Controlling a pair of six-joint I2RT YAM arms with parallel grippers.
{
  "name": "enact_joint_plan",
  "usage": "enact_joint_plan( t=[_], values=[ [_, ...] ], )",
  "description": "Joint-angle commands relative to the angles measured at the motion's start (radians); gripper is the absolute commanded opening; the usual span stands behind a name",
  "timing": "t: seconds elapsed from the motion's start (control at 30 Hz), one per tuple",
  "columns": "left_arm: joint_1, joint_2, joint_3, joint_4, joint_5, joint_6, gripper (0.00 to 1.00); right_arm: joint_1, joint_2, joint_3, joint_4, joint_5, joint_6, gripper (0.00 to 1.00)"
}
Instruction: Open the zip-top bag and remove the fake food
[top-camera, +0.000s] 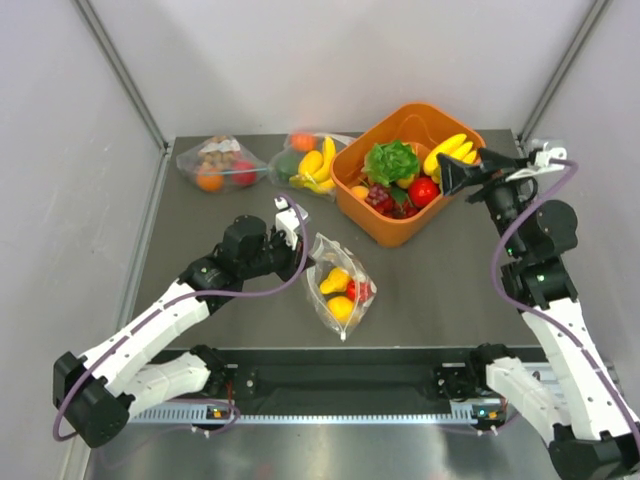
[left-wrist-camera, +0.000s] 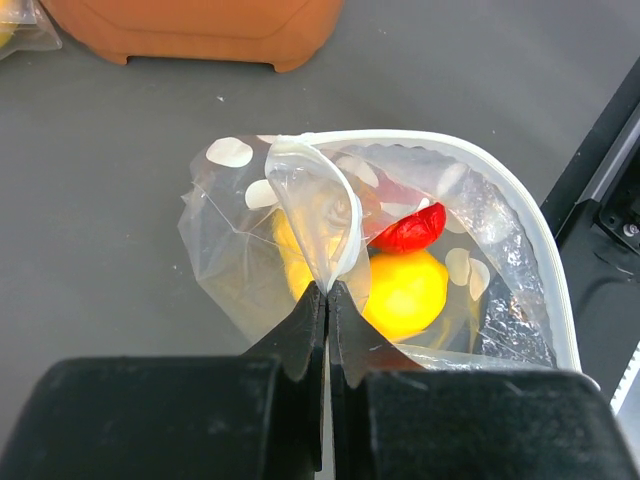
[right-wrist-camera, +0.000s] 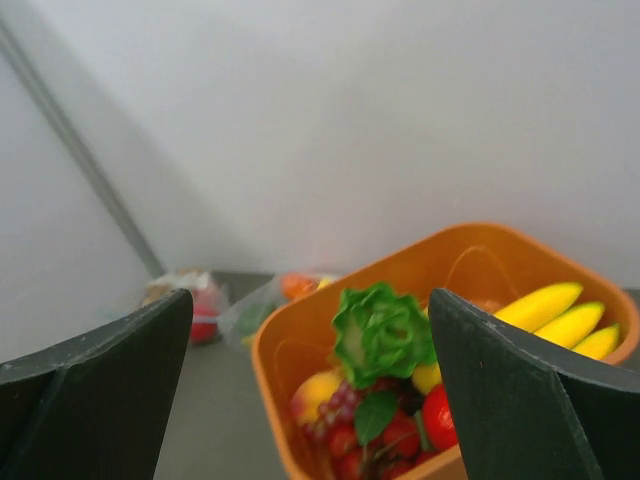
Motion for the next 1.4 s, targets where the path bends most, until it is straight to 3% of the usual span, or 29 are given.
enact_joint_plan(
  t=[0.0,0.27,0.63,1.0,1.37],
  values=[
    [0.004,-0.027,0.025,0.042,0.022,-0.003,0.0,0.077,-0.06,-0.043,-0.114,-0.05,0.007,1.0],
    [0.004,-0.028,0.023,0.044,0.026,-0.003,0.0,0.37,-0.102,-0.143,-0.24,-0.029,-0.008,0.98],
    [0.004,-0.028,0.022,0.045,0.023,-0.001,0.0,0.767,0.007,-0.205,-0.202,-0.041,0.056,0.95],
    [0.004,-0.028,0.022,0.048,0.032,-0.004,0.0,0.835,0.243,-0.208,-0.084,-0.069,0.133,0.94],
    [0.004,-0.042,0.019,0.053,0.068,-0.006,0.0,0.818,0.256,-0.246,-0.131,0.267,0.242,0.96]
  ],
)
